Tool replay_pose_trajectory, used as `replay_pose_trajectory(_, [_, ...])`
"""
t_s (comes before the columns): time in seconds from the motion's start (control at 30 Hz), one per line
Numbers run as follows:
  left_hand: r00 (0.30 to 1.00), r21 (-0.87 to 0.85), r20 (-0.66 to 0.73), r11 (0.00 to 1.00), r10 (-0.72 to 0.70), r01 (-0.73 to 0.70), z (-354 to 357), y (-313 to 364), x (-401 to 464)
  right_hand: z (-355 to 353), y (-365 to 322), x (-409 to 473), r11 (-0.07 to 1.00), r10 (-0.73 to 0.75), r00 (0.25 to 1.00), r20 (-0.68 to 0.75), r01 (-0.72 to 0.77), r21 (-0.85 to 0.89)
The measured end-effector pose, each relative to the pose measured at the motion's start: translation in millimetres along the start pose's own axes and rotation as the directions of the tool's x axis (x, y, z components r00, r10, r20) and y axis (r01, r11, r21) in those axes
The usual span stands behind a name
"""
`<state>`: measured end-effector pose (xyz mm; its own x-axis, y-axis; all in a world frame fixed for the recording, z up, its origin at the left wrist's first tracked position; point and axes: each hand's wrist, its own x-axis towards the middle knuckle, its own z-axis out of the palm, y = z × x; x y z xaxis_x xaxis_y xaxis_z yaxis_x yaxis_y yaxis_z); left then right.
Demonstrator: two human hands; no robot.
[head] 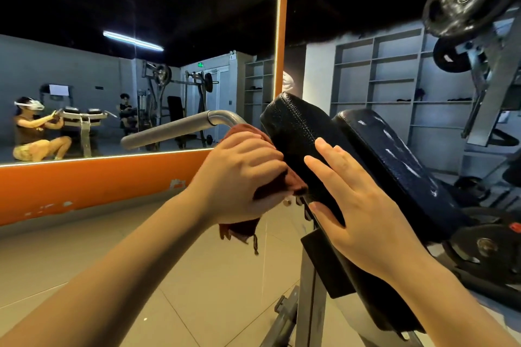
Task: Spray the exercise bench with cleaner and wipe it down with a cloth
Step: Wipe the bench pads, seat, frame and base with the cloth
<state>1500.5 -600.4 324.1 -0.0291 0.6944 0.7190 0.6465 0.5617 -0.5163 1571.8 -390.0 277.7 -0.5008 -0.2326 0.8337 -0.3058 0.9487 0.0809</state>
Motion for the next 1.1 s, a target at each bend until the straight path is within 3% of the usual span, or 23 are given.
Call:
replay_pose_trajectory(0.1, [0.982,-0.026,-0.026,0.982,-0.187,0.186,1,4,8,-1,1,1,1.0,0.006,1.0,0.005,-0.006,0.001])
replay_pose_trajectory(0.17, [0.972,-0.019,-0.05,0.974,-0.228,0.227,4,11,8,-1,-1,2,1.0,0.007,1.0,0.01,-0.007,-0.004])
replay_pose_trajectory(0.37, [0.986,-0.054,-0.166,0.999,-0.01,0.001,20,21,-15,-3,-2,0,1.0,-0.009,1.0,-0.011,0.009,-0.023])
replay_pose_trajectory(0.43, [0.974,-0.118,-0.227,0.993,-0.003,-0.025,26,21,-23,-2,-5,-1,0.999,-0.03,0.999,-0.019,0.029,-0.046])
replay_pose_trajectory(0.53, [0.917,-0.27,-0.373,0.962,-0.142,0.039,26,31,-28,-4,-3,-1,0.993,-0.063,0.997,-0.036,0.059,-0.099])
replay_pose_trajectory(0.63, [0.796,-0.551,-0.408,0.816,-0.446,0.175,19,58,-43,-9,-11,-8,0.975,-0.162,0.981,-0.103,0.142,-0.171])
replay_pose_trajectory(0.67, [0.731,-0.653,-0.38,0.724,-0.566,0.221,16,69,-49,-10,-21,-14,0.977,-0.179,0.972,-0.155,0.157,-0.145])
replay_pose_trajectory(0.73, [0.615,-0.794,-0.304,0.55,-0.728,0.259,12,91,-58,-15,-53,-29,0.986,-0.085,0.984,-0.155,0.105,0.126])
replay_pose_trajectory(0.8, [0.578,-0.839,-0.272,0.484,-0.769,0.249,11,112,-64,-23,-88,-38,0.873,0.078,0.995,0.069,-0.101,0.477])
replay_pose_trajectory(0.87, [0.586,-0.844,-0.245,0.467,-0.773,0.264,12,130,-70,-24,-108,-45,0.707,0.161,0.95,0.269,-0.301,0.64])
replay_pose_trajectory(0.97, [0.651,-0.842,-0.097,0.41,-0.753,0.349,5,148,-81,-30,-116,-51,0.58,0.249,0.916,0.315,-0.402,0.709])
replay_pose_trajectory(1.1, [0.791,-0.873,0.186,0.27,-0.583,0.405,-13,161,-102,-36,-112,-64,0.488,0.308,0.868,0.389,-0.495,0.719])
